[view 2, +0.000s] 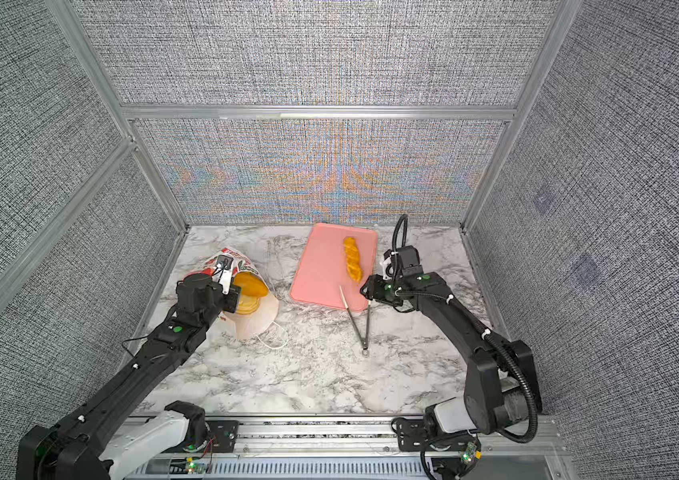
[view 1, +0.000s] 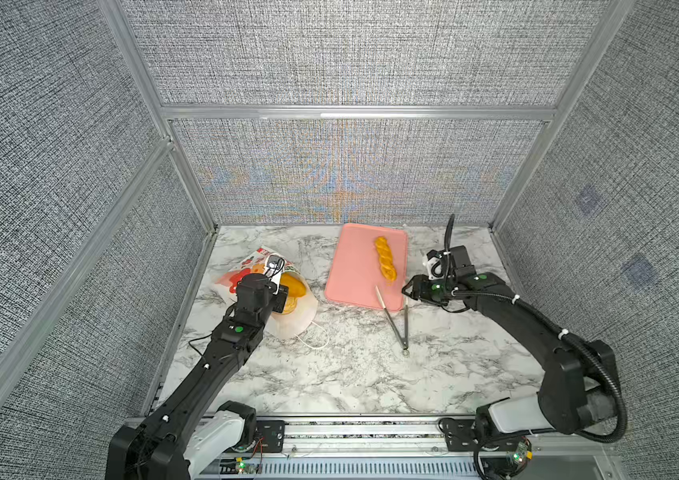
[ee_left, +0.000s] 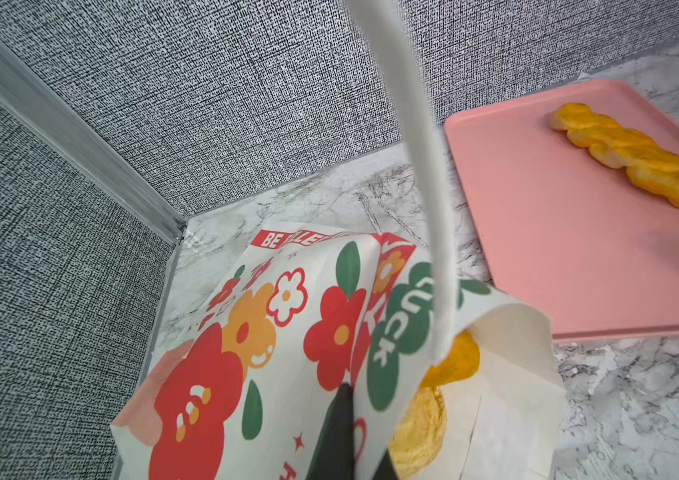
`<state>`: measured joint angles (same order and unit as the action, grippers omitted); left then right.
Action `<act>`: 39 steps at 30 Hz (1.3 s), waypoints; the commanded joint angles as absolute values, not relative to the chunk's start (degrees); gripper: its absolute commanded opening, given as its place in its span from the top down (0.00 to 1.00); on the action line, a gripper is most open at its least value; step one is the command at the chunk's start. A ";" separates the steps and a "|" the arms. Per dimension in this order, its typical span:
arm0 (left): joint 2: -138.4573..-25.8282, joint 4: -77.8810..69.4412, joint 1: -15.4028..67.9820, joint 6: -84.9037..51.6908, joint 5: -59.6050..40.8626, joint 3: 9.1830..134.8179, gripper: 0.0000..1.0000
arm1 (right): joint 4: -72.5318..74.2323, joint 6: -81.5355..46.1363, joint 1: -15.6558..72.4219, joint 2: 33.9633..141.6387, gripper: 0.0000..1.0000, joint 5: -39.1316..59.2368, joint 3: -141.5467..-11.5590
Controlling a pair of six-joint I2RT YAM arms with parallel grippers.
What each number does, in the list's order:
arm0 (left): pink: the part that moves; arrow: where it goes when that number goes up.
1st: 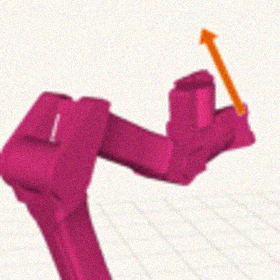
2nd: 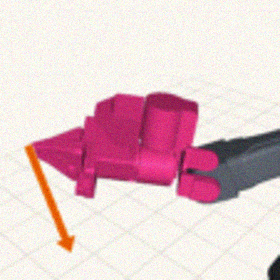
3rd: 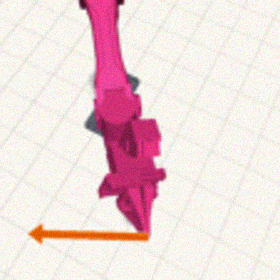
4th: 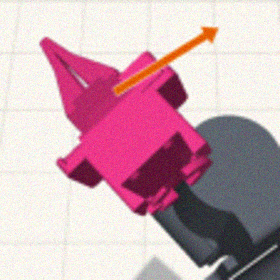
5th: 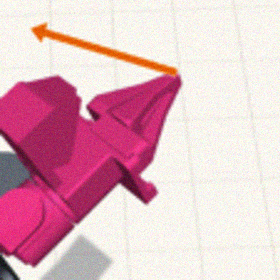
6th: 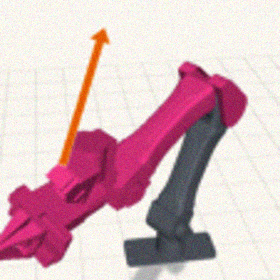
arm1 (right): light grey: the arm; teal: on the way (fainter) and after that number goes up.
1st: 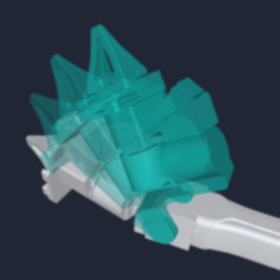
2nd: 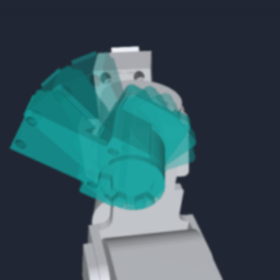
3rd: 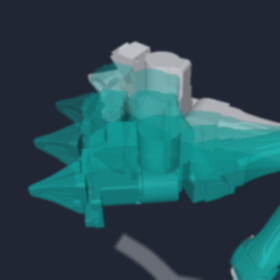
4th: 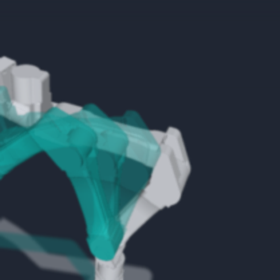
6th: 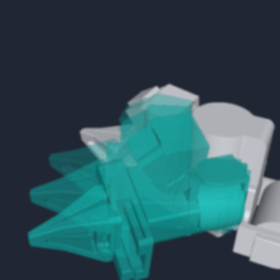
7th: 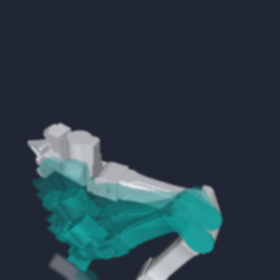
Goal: Take the fake bread out of the paper bag
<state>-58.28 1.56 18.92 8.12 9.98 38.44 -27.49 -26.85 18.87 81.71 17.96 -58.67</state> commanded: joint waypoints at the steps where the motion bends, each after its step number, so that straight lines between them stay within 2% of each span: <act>1: -58.01 0.44 18.90 7.74 8.96 38.49 1.00 | -26.42 -25.87 22.95 80.25 0.31 12.95 -55.17; 5: -58.02 0.44 18.90 7.87 9.14 38.48 1.00 | -27.40 -26.63 29.73 81.13 0.19 4.17 -51.17; 10: -57.75 0.45 18.90 7.87 9.27 38.44 1.00 | -26.34 -28.75 34.69 85.71 0.18 -4.04 -49.49; 16: -57.34 0.48 18.92 8.05 9.40 38.06 1.00 | -24.88 -27.11 35.07 92.81 0.19 -4.97 -50.85; 21: -57.90 1.57 18.94 10.12 7.58 37.99 1.00 | -23.37 -24.79 35.24 97.20 0.32 -4.39 -52.56; 26: -58.45 3.49 19.93 14.85 6.96 37.44 1.00 | -24.71 -23.76 35.22 96.99 0.60 -6.08 -52.60; 27: -58.38 4.20 20.11 15.92 7.53 37.42 1.00 | -25.32 -23.65 35.20 95.95 0.63 -6.54 -52.56; 35: -54.12 5.10 20.98 26.28 3.93 33.68 1.00 | -30.19 -22.51 34.92 84.15 0.68 -5.69 -51.81; 39: -51.48 5.16 21.15 30.73 1.86 31.35 1.00 | -31.93 -22.20 32.55 78.62 0.68 1.05 -52.21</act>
